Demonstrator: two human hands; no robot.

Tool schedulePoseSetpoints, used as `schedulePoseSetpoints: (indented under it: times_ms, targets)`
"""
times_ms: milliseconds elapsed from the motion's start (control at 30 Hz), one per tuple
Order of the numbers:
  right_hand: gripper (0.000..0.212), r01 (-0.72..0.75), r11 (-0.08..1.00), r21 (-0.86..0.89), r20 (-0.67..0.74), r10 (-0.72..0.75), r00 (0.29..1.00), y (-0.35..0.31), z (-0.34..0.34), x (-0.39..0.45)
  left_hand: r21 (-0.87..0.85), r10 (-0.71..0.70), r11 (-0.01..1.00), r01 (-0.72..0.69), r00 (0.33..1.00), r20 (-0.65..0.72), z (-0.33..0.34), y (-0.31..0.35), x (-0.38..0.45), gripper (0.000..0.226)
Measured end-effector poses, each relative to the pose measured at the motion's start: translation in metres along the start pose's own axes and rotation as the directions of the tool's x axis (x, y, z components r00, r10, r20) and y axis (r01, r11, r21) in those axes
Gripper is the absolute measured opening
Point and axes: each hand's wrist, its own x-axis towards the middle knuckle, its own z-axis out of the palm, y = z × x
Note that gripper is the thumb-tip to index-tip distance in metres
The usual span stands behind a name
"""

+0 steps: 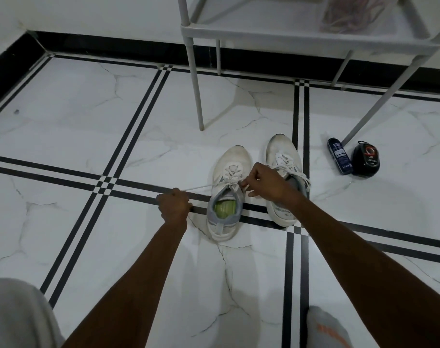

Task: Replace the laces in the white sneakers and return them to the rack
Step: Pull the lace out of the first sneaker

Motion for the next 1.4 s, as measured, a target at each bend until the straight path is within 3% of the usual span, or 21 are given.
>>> schedulePoseSetpoints:
  times_ms: [67, 100, 167, 200, 267, 333, 400, 600, 733, 800, 867, 967, 1067, 1133, 1200, 1300, 1400]
  targets:
    - [0.017, 0.008, 1.0, -0.031, 0.017, -0.007, 1.0, 0.0, 0.001, -0.001, 0.252, 0.135, 0.962, -0.102, 0.984, -0.115, -0.003, -0.002, -0.007, 0.032]
    - [0.018, 0.015, 0.998, -0.063, 0.028, -0.013, 1.0, 0.001, 0.001, -0.001, 0.365, 0.306, 0.897, -0.25, 0.946, -0.105, -0.003, -0.002, -0.015, 0.03]
    - [0.018, 0.04, 0.994, -0.104, 0.054, -0.035, 0.998, 0.002, 0.001, 0.0, 0.474, 0.655, 0.639, -0.607, 0.752, 0.08, 0.001, 0.0, -0.02, 0.036]
    - [0.017, 0.052, 0.993, -0.111, 0.056, -0.046, 0.997, 0.003, 0.002, 0.002, 0.442, 0.743, 0.518, -0.733, 0.641, 0.193, 0.005, 0.002, -0.019, 0.041]
    - [0.011, 0.077, 0.988, -0.132, 0.054, -0.071, 0.996, 0.002, 0.003, 0.004, 0.323, 0.714, 0.464, -0.825, 0.564, 0.416, 0.016, 0.007, -0.017, 0.038]
    - [0.003, 0.116, 0.978, -0.171, 0.067, -0.106, 0.992, -0.002, 0.004, 0.004, 0.277, 0.628, 0.506, -0.817, 0.569, 0.531, 0.024, 0.011, -0.019, 0.02]
    - [0.009, 0.162, 0.961, -0.226, 0.066, -0.151, 0.986, -0.002, 0.006, 0.003, 0.243, 0.593, 0.542, -0.804, 0.571, 0.567, 0.027, 0.014, -0.021, 0.008]
    - [0.014, 0.181, 0.944, -0.278, 0.04, -0.176, 0.983, 0.004, 0.01, 0.002, 0.227, 0.519, 0.609, -0.759, 0.599, 0.61, 0.027, 0.016, -0.016, 0.014]
    - [0.015, 0.16, 0.946, -0.284, 0.038, -0.155, 0.987, 0.002, 0.01, 0.002, 0.238, 0.424, 0.708, -0.665, 0.67, 0.61, 0.024, 0.013, -0.018, 0.012]
    - [0.016, 0.106, 0.971, -0.214, 0.037, -0.1, 0.994, 0.001, 0.011, 0.003, 0.214, 0.449, 0.733, -0.646, 0.695, 0.561, 0.024, 0.012, -0.023, 0.007]
    - [0.016, 0.021, 0.998, -0.067, 0.024, -0.02, 1.0, -0.003, 0.01, 0.001, 0.141, 0.433, 0.829, -0.542, 0.78, 0.452, 0.024, 0.012, -0.029, 0.018]
    - [0.021, -0.094, 0.973, 0.209, -0.025, 0.102, 0.994, -0.005, 0.008, -0.006, 0.019, 0.29, 0.953, -0.303, 0.926, 0.242, 0.018, 0.011, -0.031, 0.026]
    - [0.024, -0.187, 0.906, 0.38, -0.059, 0.226, 0.972, -0.004, 0.006, -0.007, -0.152, 0.049, 0.988, -0.026, 0.988, 0.149, 0.009, 0.003, -0.016, 0.017]
    - [0.021, -0.224, 0.866, 0.447, -0.113, 0.303, 0.946, 0.0, 0.003, -0.002, -0.193, -0.064, 0.977, 0.086, 0.991, 0.115, 0.001, -0.007, -0.005, 0.02]
    - [0.023, -0.192, 0.931, 0.309, -0.247, 0.274, 0.93, 0.007, 0.0, 0.003, -0.021, -0.028, 0.999, 0.029, 0.999, 0.029, -0.009, -0.014, 0.001, 0.026]
    - [0.018, -0.081, 0.991, -0.111, -0.437, 0.025, 0.899, 0.009, 0.004, 0.007, 0.304, 0.272, 0.924, -0.234, 0.958, -0.089, -0.016, -0.01, -0.012, 0.022]
    - [0.017, -0.018, 0.965, -0.261, -0.624, -0.154, 0.766, -0.002, 0.008, 0.004, 0.43, 0.655, 0.712, -0.555, 0.746, -0.121, -0.015, 0.007, -0.031, 0.017]
